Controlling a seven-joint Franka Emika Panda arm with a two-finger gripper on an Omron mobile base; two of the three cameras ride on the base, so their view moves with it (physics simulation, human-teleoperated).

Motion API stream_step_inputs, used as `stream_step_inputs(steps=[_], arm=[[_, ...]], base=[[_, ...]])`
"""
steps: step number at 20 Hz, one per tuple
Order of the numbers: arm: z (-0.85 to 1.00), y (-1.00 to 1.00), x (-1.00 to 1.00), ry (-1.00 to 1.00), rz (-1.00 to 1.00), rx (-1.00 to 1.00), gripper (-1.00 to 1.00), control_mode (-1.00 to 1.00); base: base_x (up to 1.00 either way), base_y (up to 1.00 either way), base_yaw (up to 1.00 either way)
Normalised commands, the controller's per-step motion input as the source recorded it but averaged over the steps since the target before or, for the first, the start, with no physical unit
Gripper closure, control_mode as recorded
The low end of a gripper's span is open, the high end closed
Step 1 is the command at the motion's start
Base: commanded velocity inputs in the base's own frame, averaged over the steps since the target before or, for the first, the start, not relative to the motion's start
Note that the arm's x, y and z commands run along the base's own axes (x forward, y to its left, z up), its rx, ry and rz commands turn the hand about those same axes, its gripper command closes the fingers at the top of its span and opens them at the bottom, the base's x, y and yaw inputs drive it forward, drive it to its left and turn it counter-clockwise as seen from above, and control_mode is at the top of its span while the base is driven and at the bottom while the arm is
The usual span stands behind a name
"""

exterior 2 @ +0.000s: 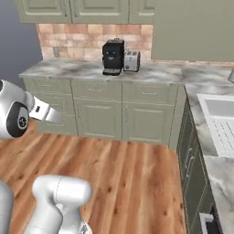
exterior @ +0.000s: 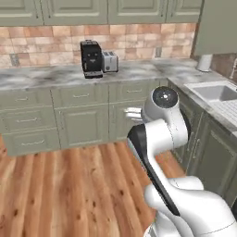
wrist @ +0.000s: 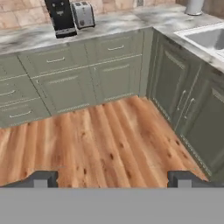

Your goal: Pick the egg and butter from the fridge and place them by the bowl for mixing.

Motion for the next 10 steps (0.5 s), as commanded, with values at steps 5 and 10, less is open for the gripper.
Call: stream_step_inputs(steps=[5, 10], arm=[[0.0, 0.0, 0.0, 0.0, 0.0, 0.0, -1.0, 1.0], [0.0, 0.0, 0.0, 0.0, 0.0, 0.0, -1.0, 1.0]], base=[[0.16, 0.27, 0.85], [0.92, -0.04, 0.63]])
